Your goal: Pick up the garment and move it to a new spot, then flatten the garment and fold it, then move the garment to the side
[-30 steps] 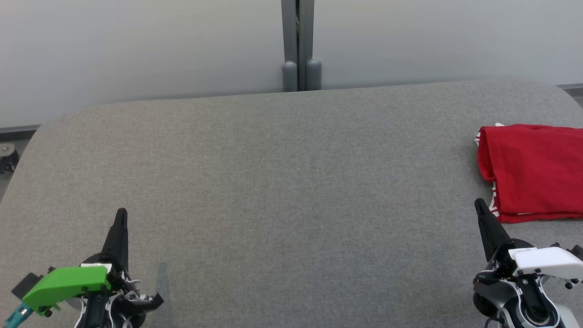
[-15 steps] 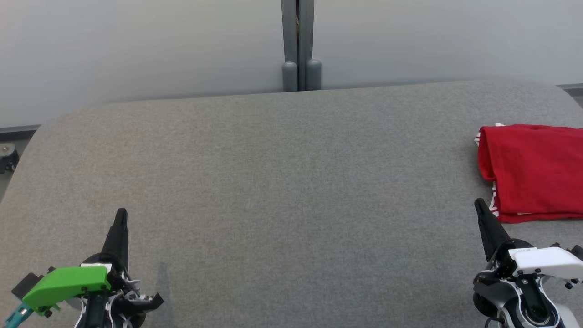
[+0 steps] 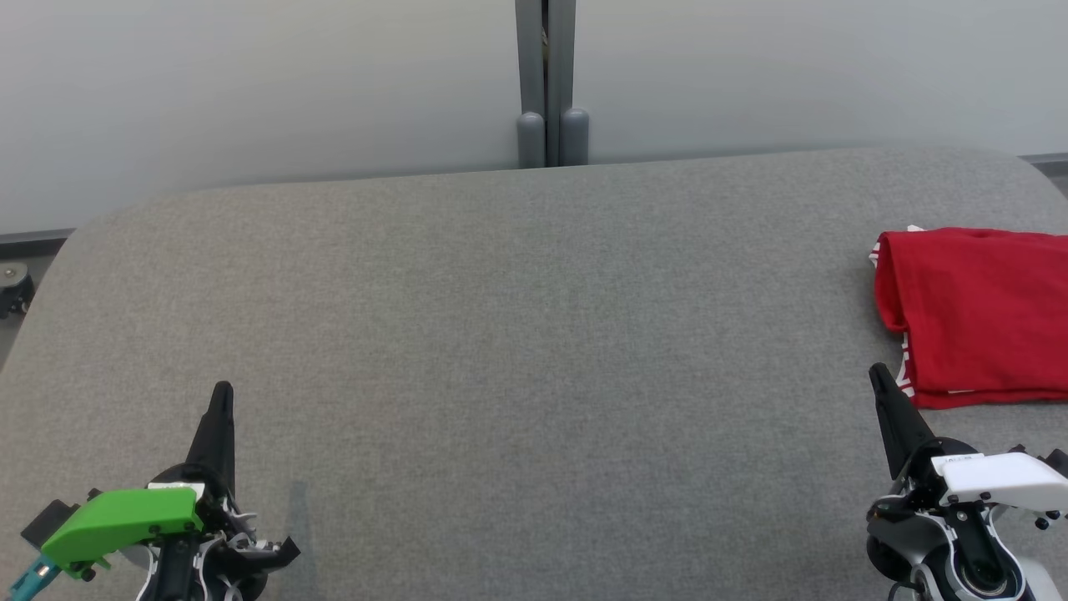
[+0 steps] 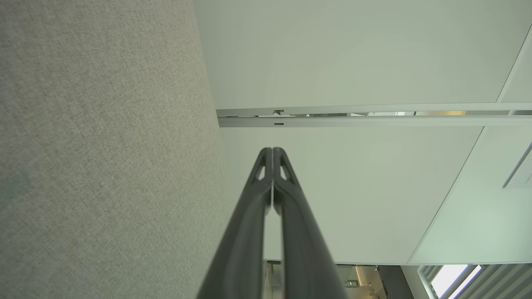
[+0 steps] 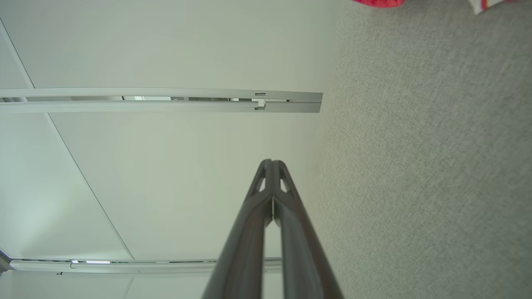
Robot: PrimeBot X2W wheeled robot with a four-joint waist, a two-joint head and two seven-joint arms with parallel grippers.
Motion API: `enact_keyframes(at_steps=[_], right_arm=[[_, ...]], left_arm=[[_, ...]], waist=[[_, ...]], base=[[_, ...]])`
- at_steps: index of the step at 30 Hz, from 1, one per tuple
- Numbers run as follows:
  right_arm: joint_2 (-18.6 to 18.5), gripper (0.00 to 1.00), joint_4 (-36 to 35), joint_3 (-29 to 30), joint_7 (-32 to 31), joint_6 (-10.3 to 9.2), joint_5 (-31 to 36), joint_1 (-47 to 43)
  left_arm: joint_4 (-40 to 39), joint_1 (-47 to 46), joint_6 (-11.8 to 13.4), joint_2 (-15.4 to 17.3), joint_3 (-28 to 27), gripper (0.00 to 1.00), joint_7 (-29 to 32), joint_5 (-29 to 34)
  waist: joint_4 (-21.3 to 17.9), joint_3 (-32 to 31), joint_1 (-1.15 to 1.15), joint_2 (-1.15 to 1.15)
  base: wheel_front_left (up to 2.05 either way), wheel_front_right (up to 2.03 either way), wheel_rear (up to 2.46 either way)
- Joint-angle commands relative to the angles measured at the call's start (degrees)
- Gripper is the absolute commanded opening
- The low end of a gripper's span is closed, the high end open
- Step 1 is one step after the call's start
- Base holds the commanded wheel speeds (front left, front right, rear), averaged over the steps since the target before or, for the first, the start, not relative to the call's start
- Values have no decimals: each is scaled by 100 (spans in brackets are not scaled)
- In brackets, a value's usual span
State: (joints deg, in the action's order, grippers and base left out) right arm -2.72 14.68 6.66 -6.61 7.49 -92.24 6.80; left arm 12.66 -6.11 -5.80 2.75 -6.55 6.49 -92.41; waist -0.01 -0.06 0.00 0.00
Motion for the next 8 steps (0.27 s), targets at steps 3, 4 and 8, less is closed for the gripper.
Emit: enact_keyframes(at_steps=[3, 4, 8], right_arm=[[-30, 0, -20, 12, -22, 0, -13, 37], [-30, 0, -20, 12, -22, 0, -12, 37], [-30, 0, -20, 12, -22, 0, -12, 37]], left_arm=[[-17, -66, -21, 33, -16, 0, 22, 2], [-17, -66, -21, 33, -16, 0, 22, 3], [-17, -66, -21, 32, -17, 0, 22, 3]], waist=[[0, 0, 0, 0], [0, 0, 0, 0], [0, 0, 0, 0]], base=[[0, 0, 0], [0, 0, 0], [0, 0, 0]])
